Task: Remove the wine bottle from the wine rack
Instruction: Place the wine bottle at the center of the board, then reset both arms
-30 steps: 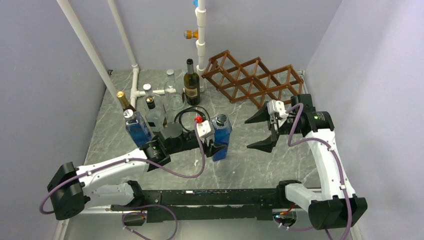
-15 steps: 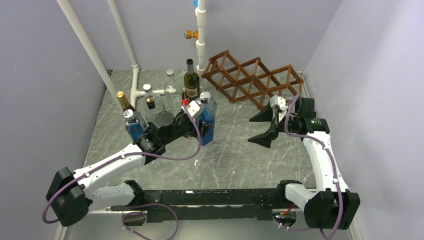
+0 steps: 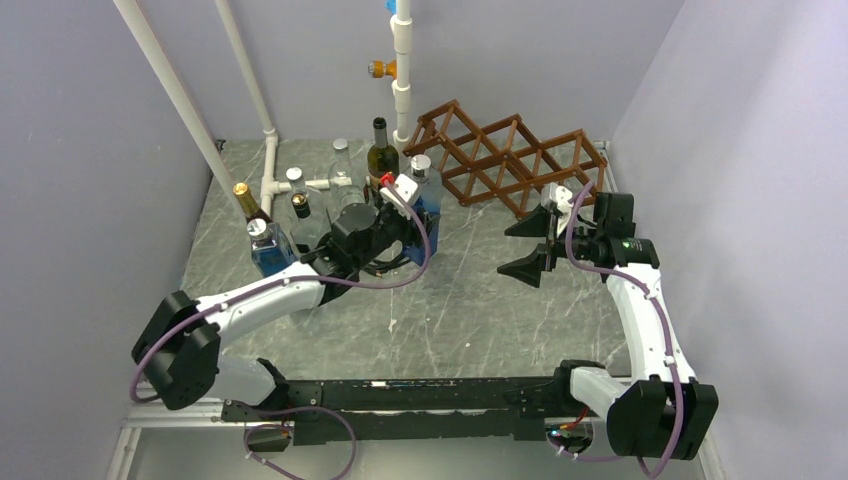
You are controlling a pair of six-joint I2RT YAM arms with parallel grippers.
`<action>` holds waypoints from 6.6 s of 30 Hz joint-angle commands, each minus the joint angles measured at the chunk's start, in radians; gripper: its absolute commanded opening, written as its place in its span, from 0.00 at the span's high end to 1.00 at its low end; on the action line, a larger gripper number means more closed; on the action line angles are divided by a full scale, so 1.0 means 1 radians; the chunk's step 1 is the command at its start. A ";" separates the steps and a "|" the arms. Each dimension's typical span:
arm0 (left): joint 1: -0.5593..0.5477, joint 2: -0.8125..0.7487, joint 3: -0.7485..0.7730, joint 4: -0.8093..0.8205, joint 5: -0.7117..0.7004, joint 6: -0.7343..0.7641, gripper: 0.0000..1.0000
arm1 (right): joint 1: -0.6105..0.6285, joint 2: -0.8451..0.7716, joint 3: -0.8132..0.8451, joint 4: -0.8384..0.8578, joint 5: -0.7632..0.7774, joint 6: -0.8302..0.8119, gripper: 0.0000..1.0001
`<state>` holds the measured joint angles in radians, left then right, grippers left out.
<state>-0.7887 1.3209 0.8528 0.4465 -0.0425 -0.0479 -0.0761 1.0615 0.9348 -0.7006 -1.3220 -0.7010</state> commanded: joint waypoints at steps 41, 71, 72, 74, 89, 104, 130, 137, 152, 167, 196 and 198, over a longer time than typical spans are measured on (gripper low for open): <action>0.175 0.445 0.352 0.525 -0.108 -0.023 1.00 | -0.014 -0.010 -0.019 0.095 0.038 0.049 0.00; 0.177 0.623 0.438 0.545 -0.220 -0.056 1.00 | -0.014 -0.011 -0.017 0.083 0.044 0.034 0.00; 0.177 0.624 0.435 0.540 -0.222 -0.056 0.98 | -0.014 -0.010 -0.017 0.083 0.046 0.034 0.00; 0.177 0.623 0.432 0.526 -0.219 -0.058 0.93 | -0.014 -0.011 -0.017 0.082 0.046 0.034 0.00; 0.176 0.620 0.440 0.422 -0.203 -0.049 0.71 | -0.014 -0.017 -0.017 0.079 0.046 0.029 0.00; 0.174 0.606 0.459 0.382 -0.189 -0.049 0.38 | -0.014 -0.023 -0.016 0.072 0.047 0.021 0.00; 0.163 0.461 0.486 0.160 -0.105 -0.046 0.00 | -0.014 -0.030 -0.014 0.058 0.058 0.002 0.00; 0.163 0.373 0.507 -0.060 -0.038 -0.080 0.01 | -0.014 -0.032 -0.012 0.048 0.067 -0.012 0.00; 0.164 0.102 0.453 -0.366 0.118 -0.103 0.01 | -0.059 -0.042 -0.016 0.014 0.080 -0.063 0.00; 0.164 -0.160 0.314 -0.520 0.273 -0.112 0.01 | -0.189 -0.072 -0.034 0.004 0.005 -0.074 0.00; 0.164 -0.701 -0.100 -0.648 0.347 -0.186 0.00 | -0.268 -0.204 0.063 0.002 0.413 0.351 0.00; 0.164 -0.727 -0.125 -0.651 0.341 -0.190 0.00 | -0.269 -0.216 0.079 0.002 0.436 0.400 0.00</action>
<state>-0.6197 0.6422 0.7624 -0.2180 0.3008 -0.2096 -0.3389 0.8848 0.9443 -0.7650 -1.0142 -0.4774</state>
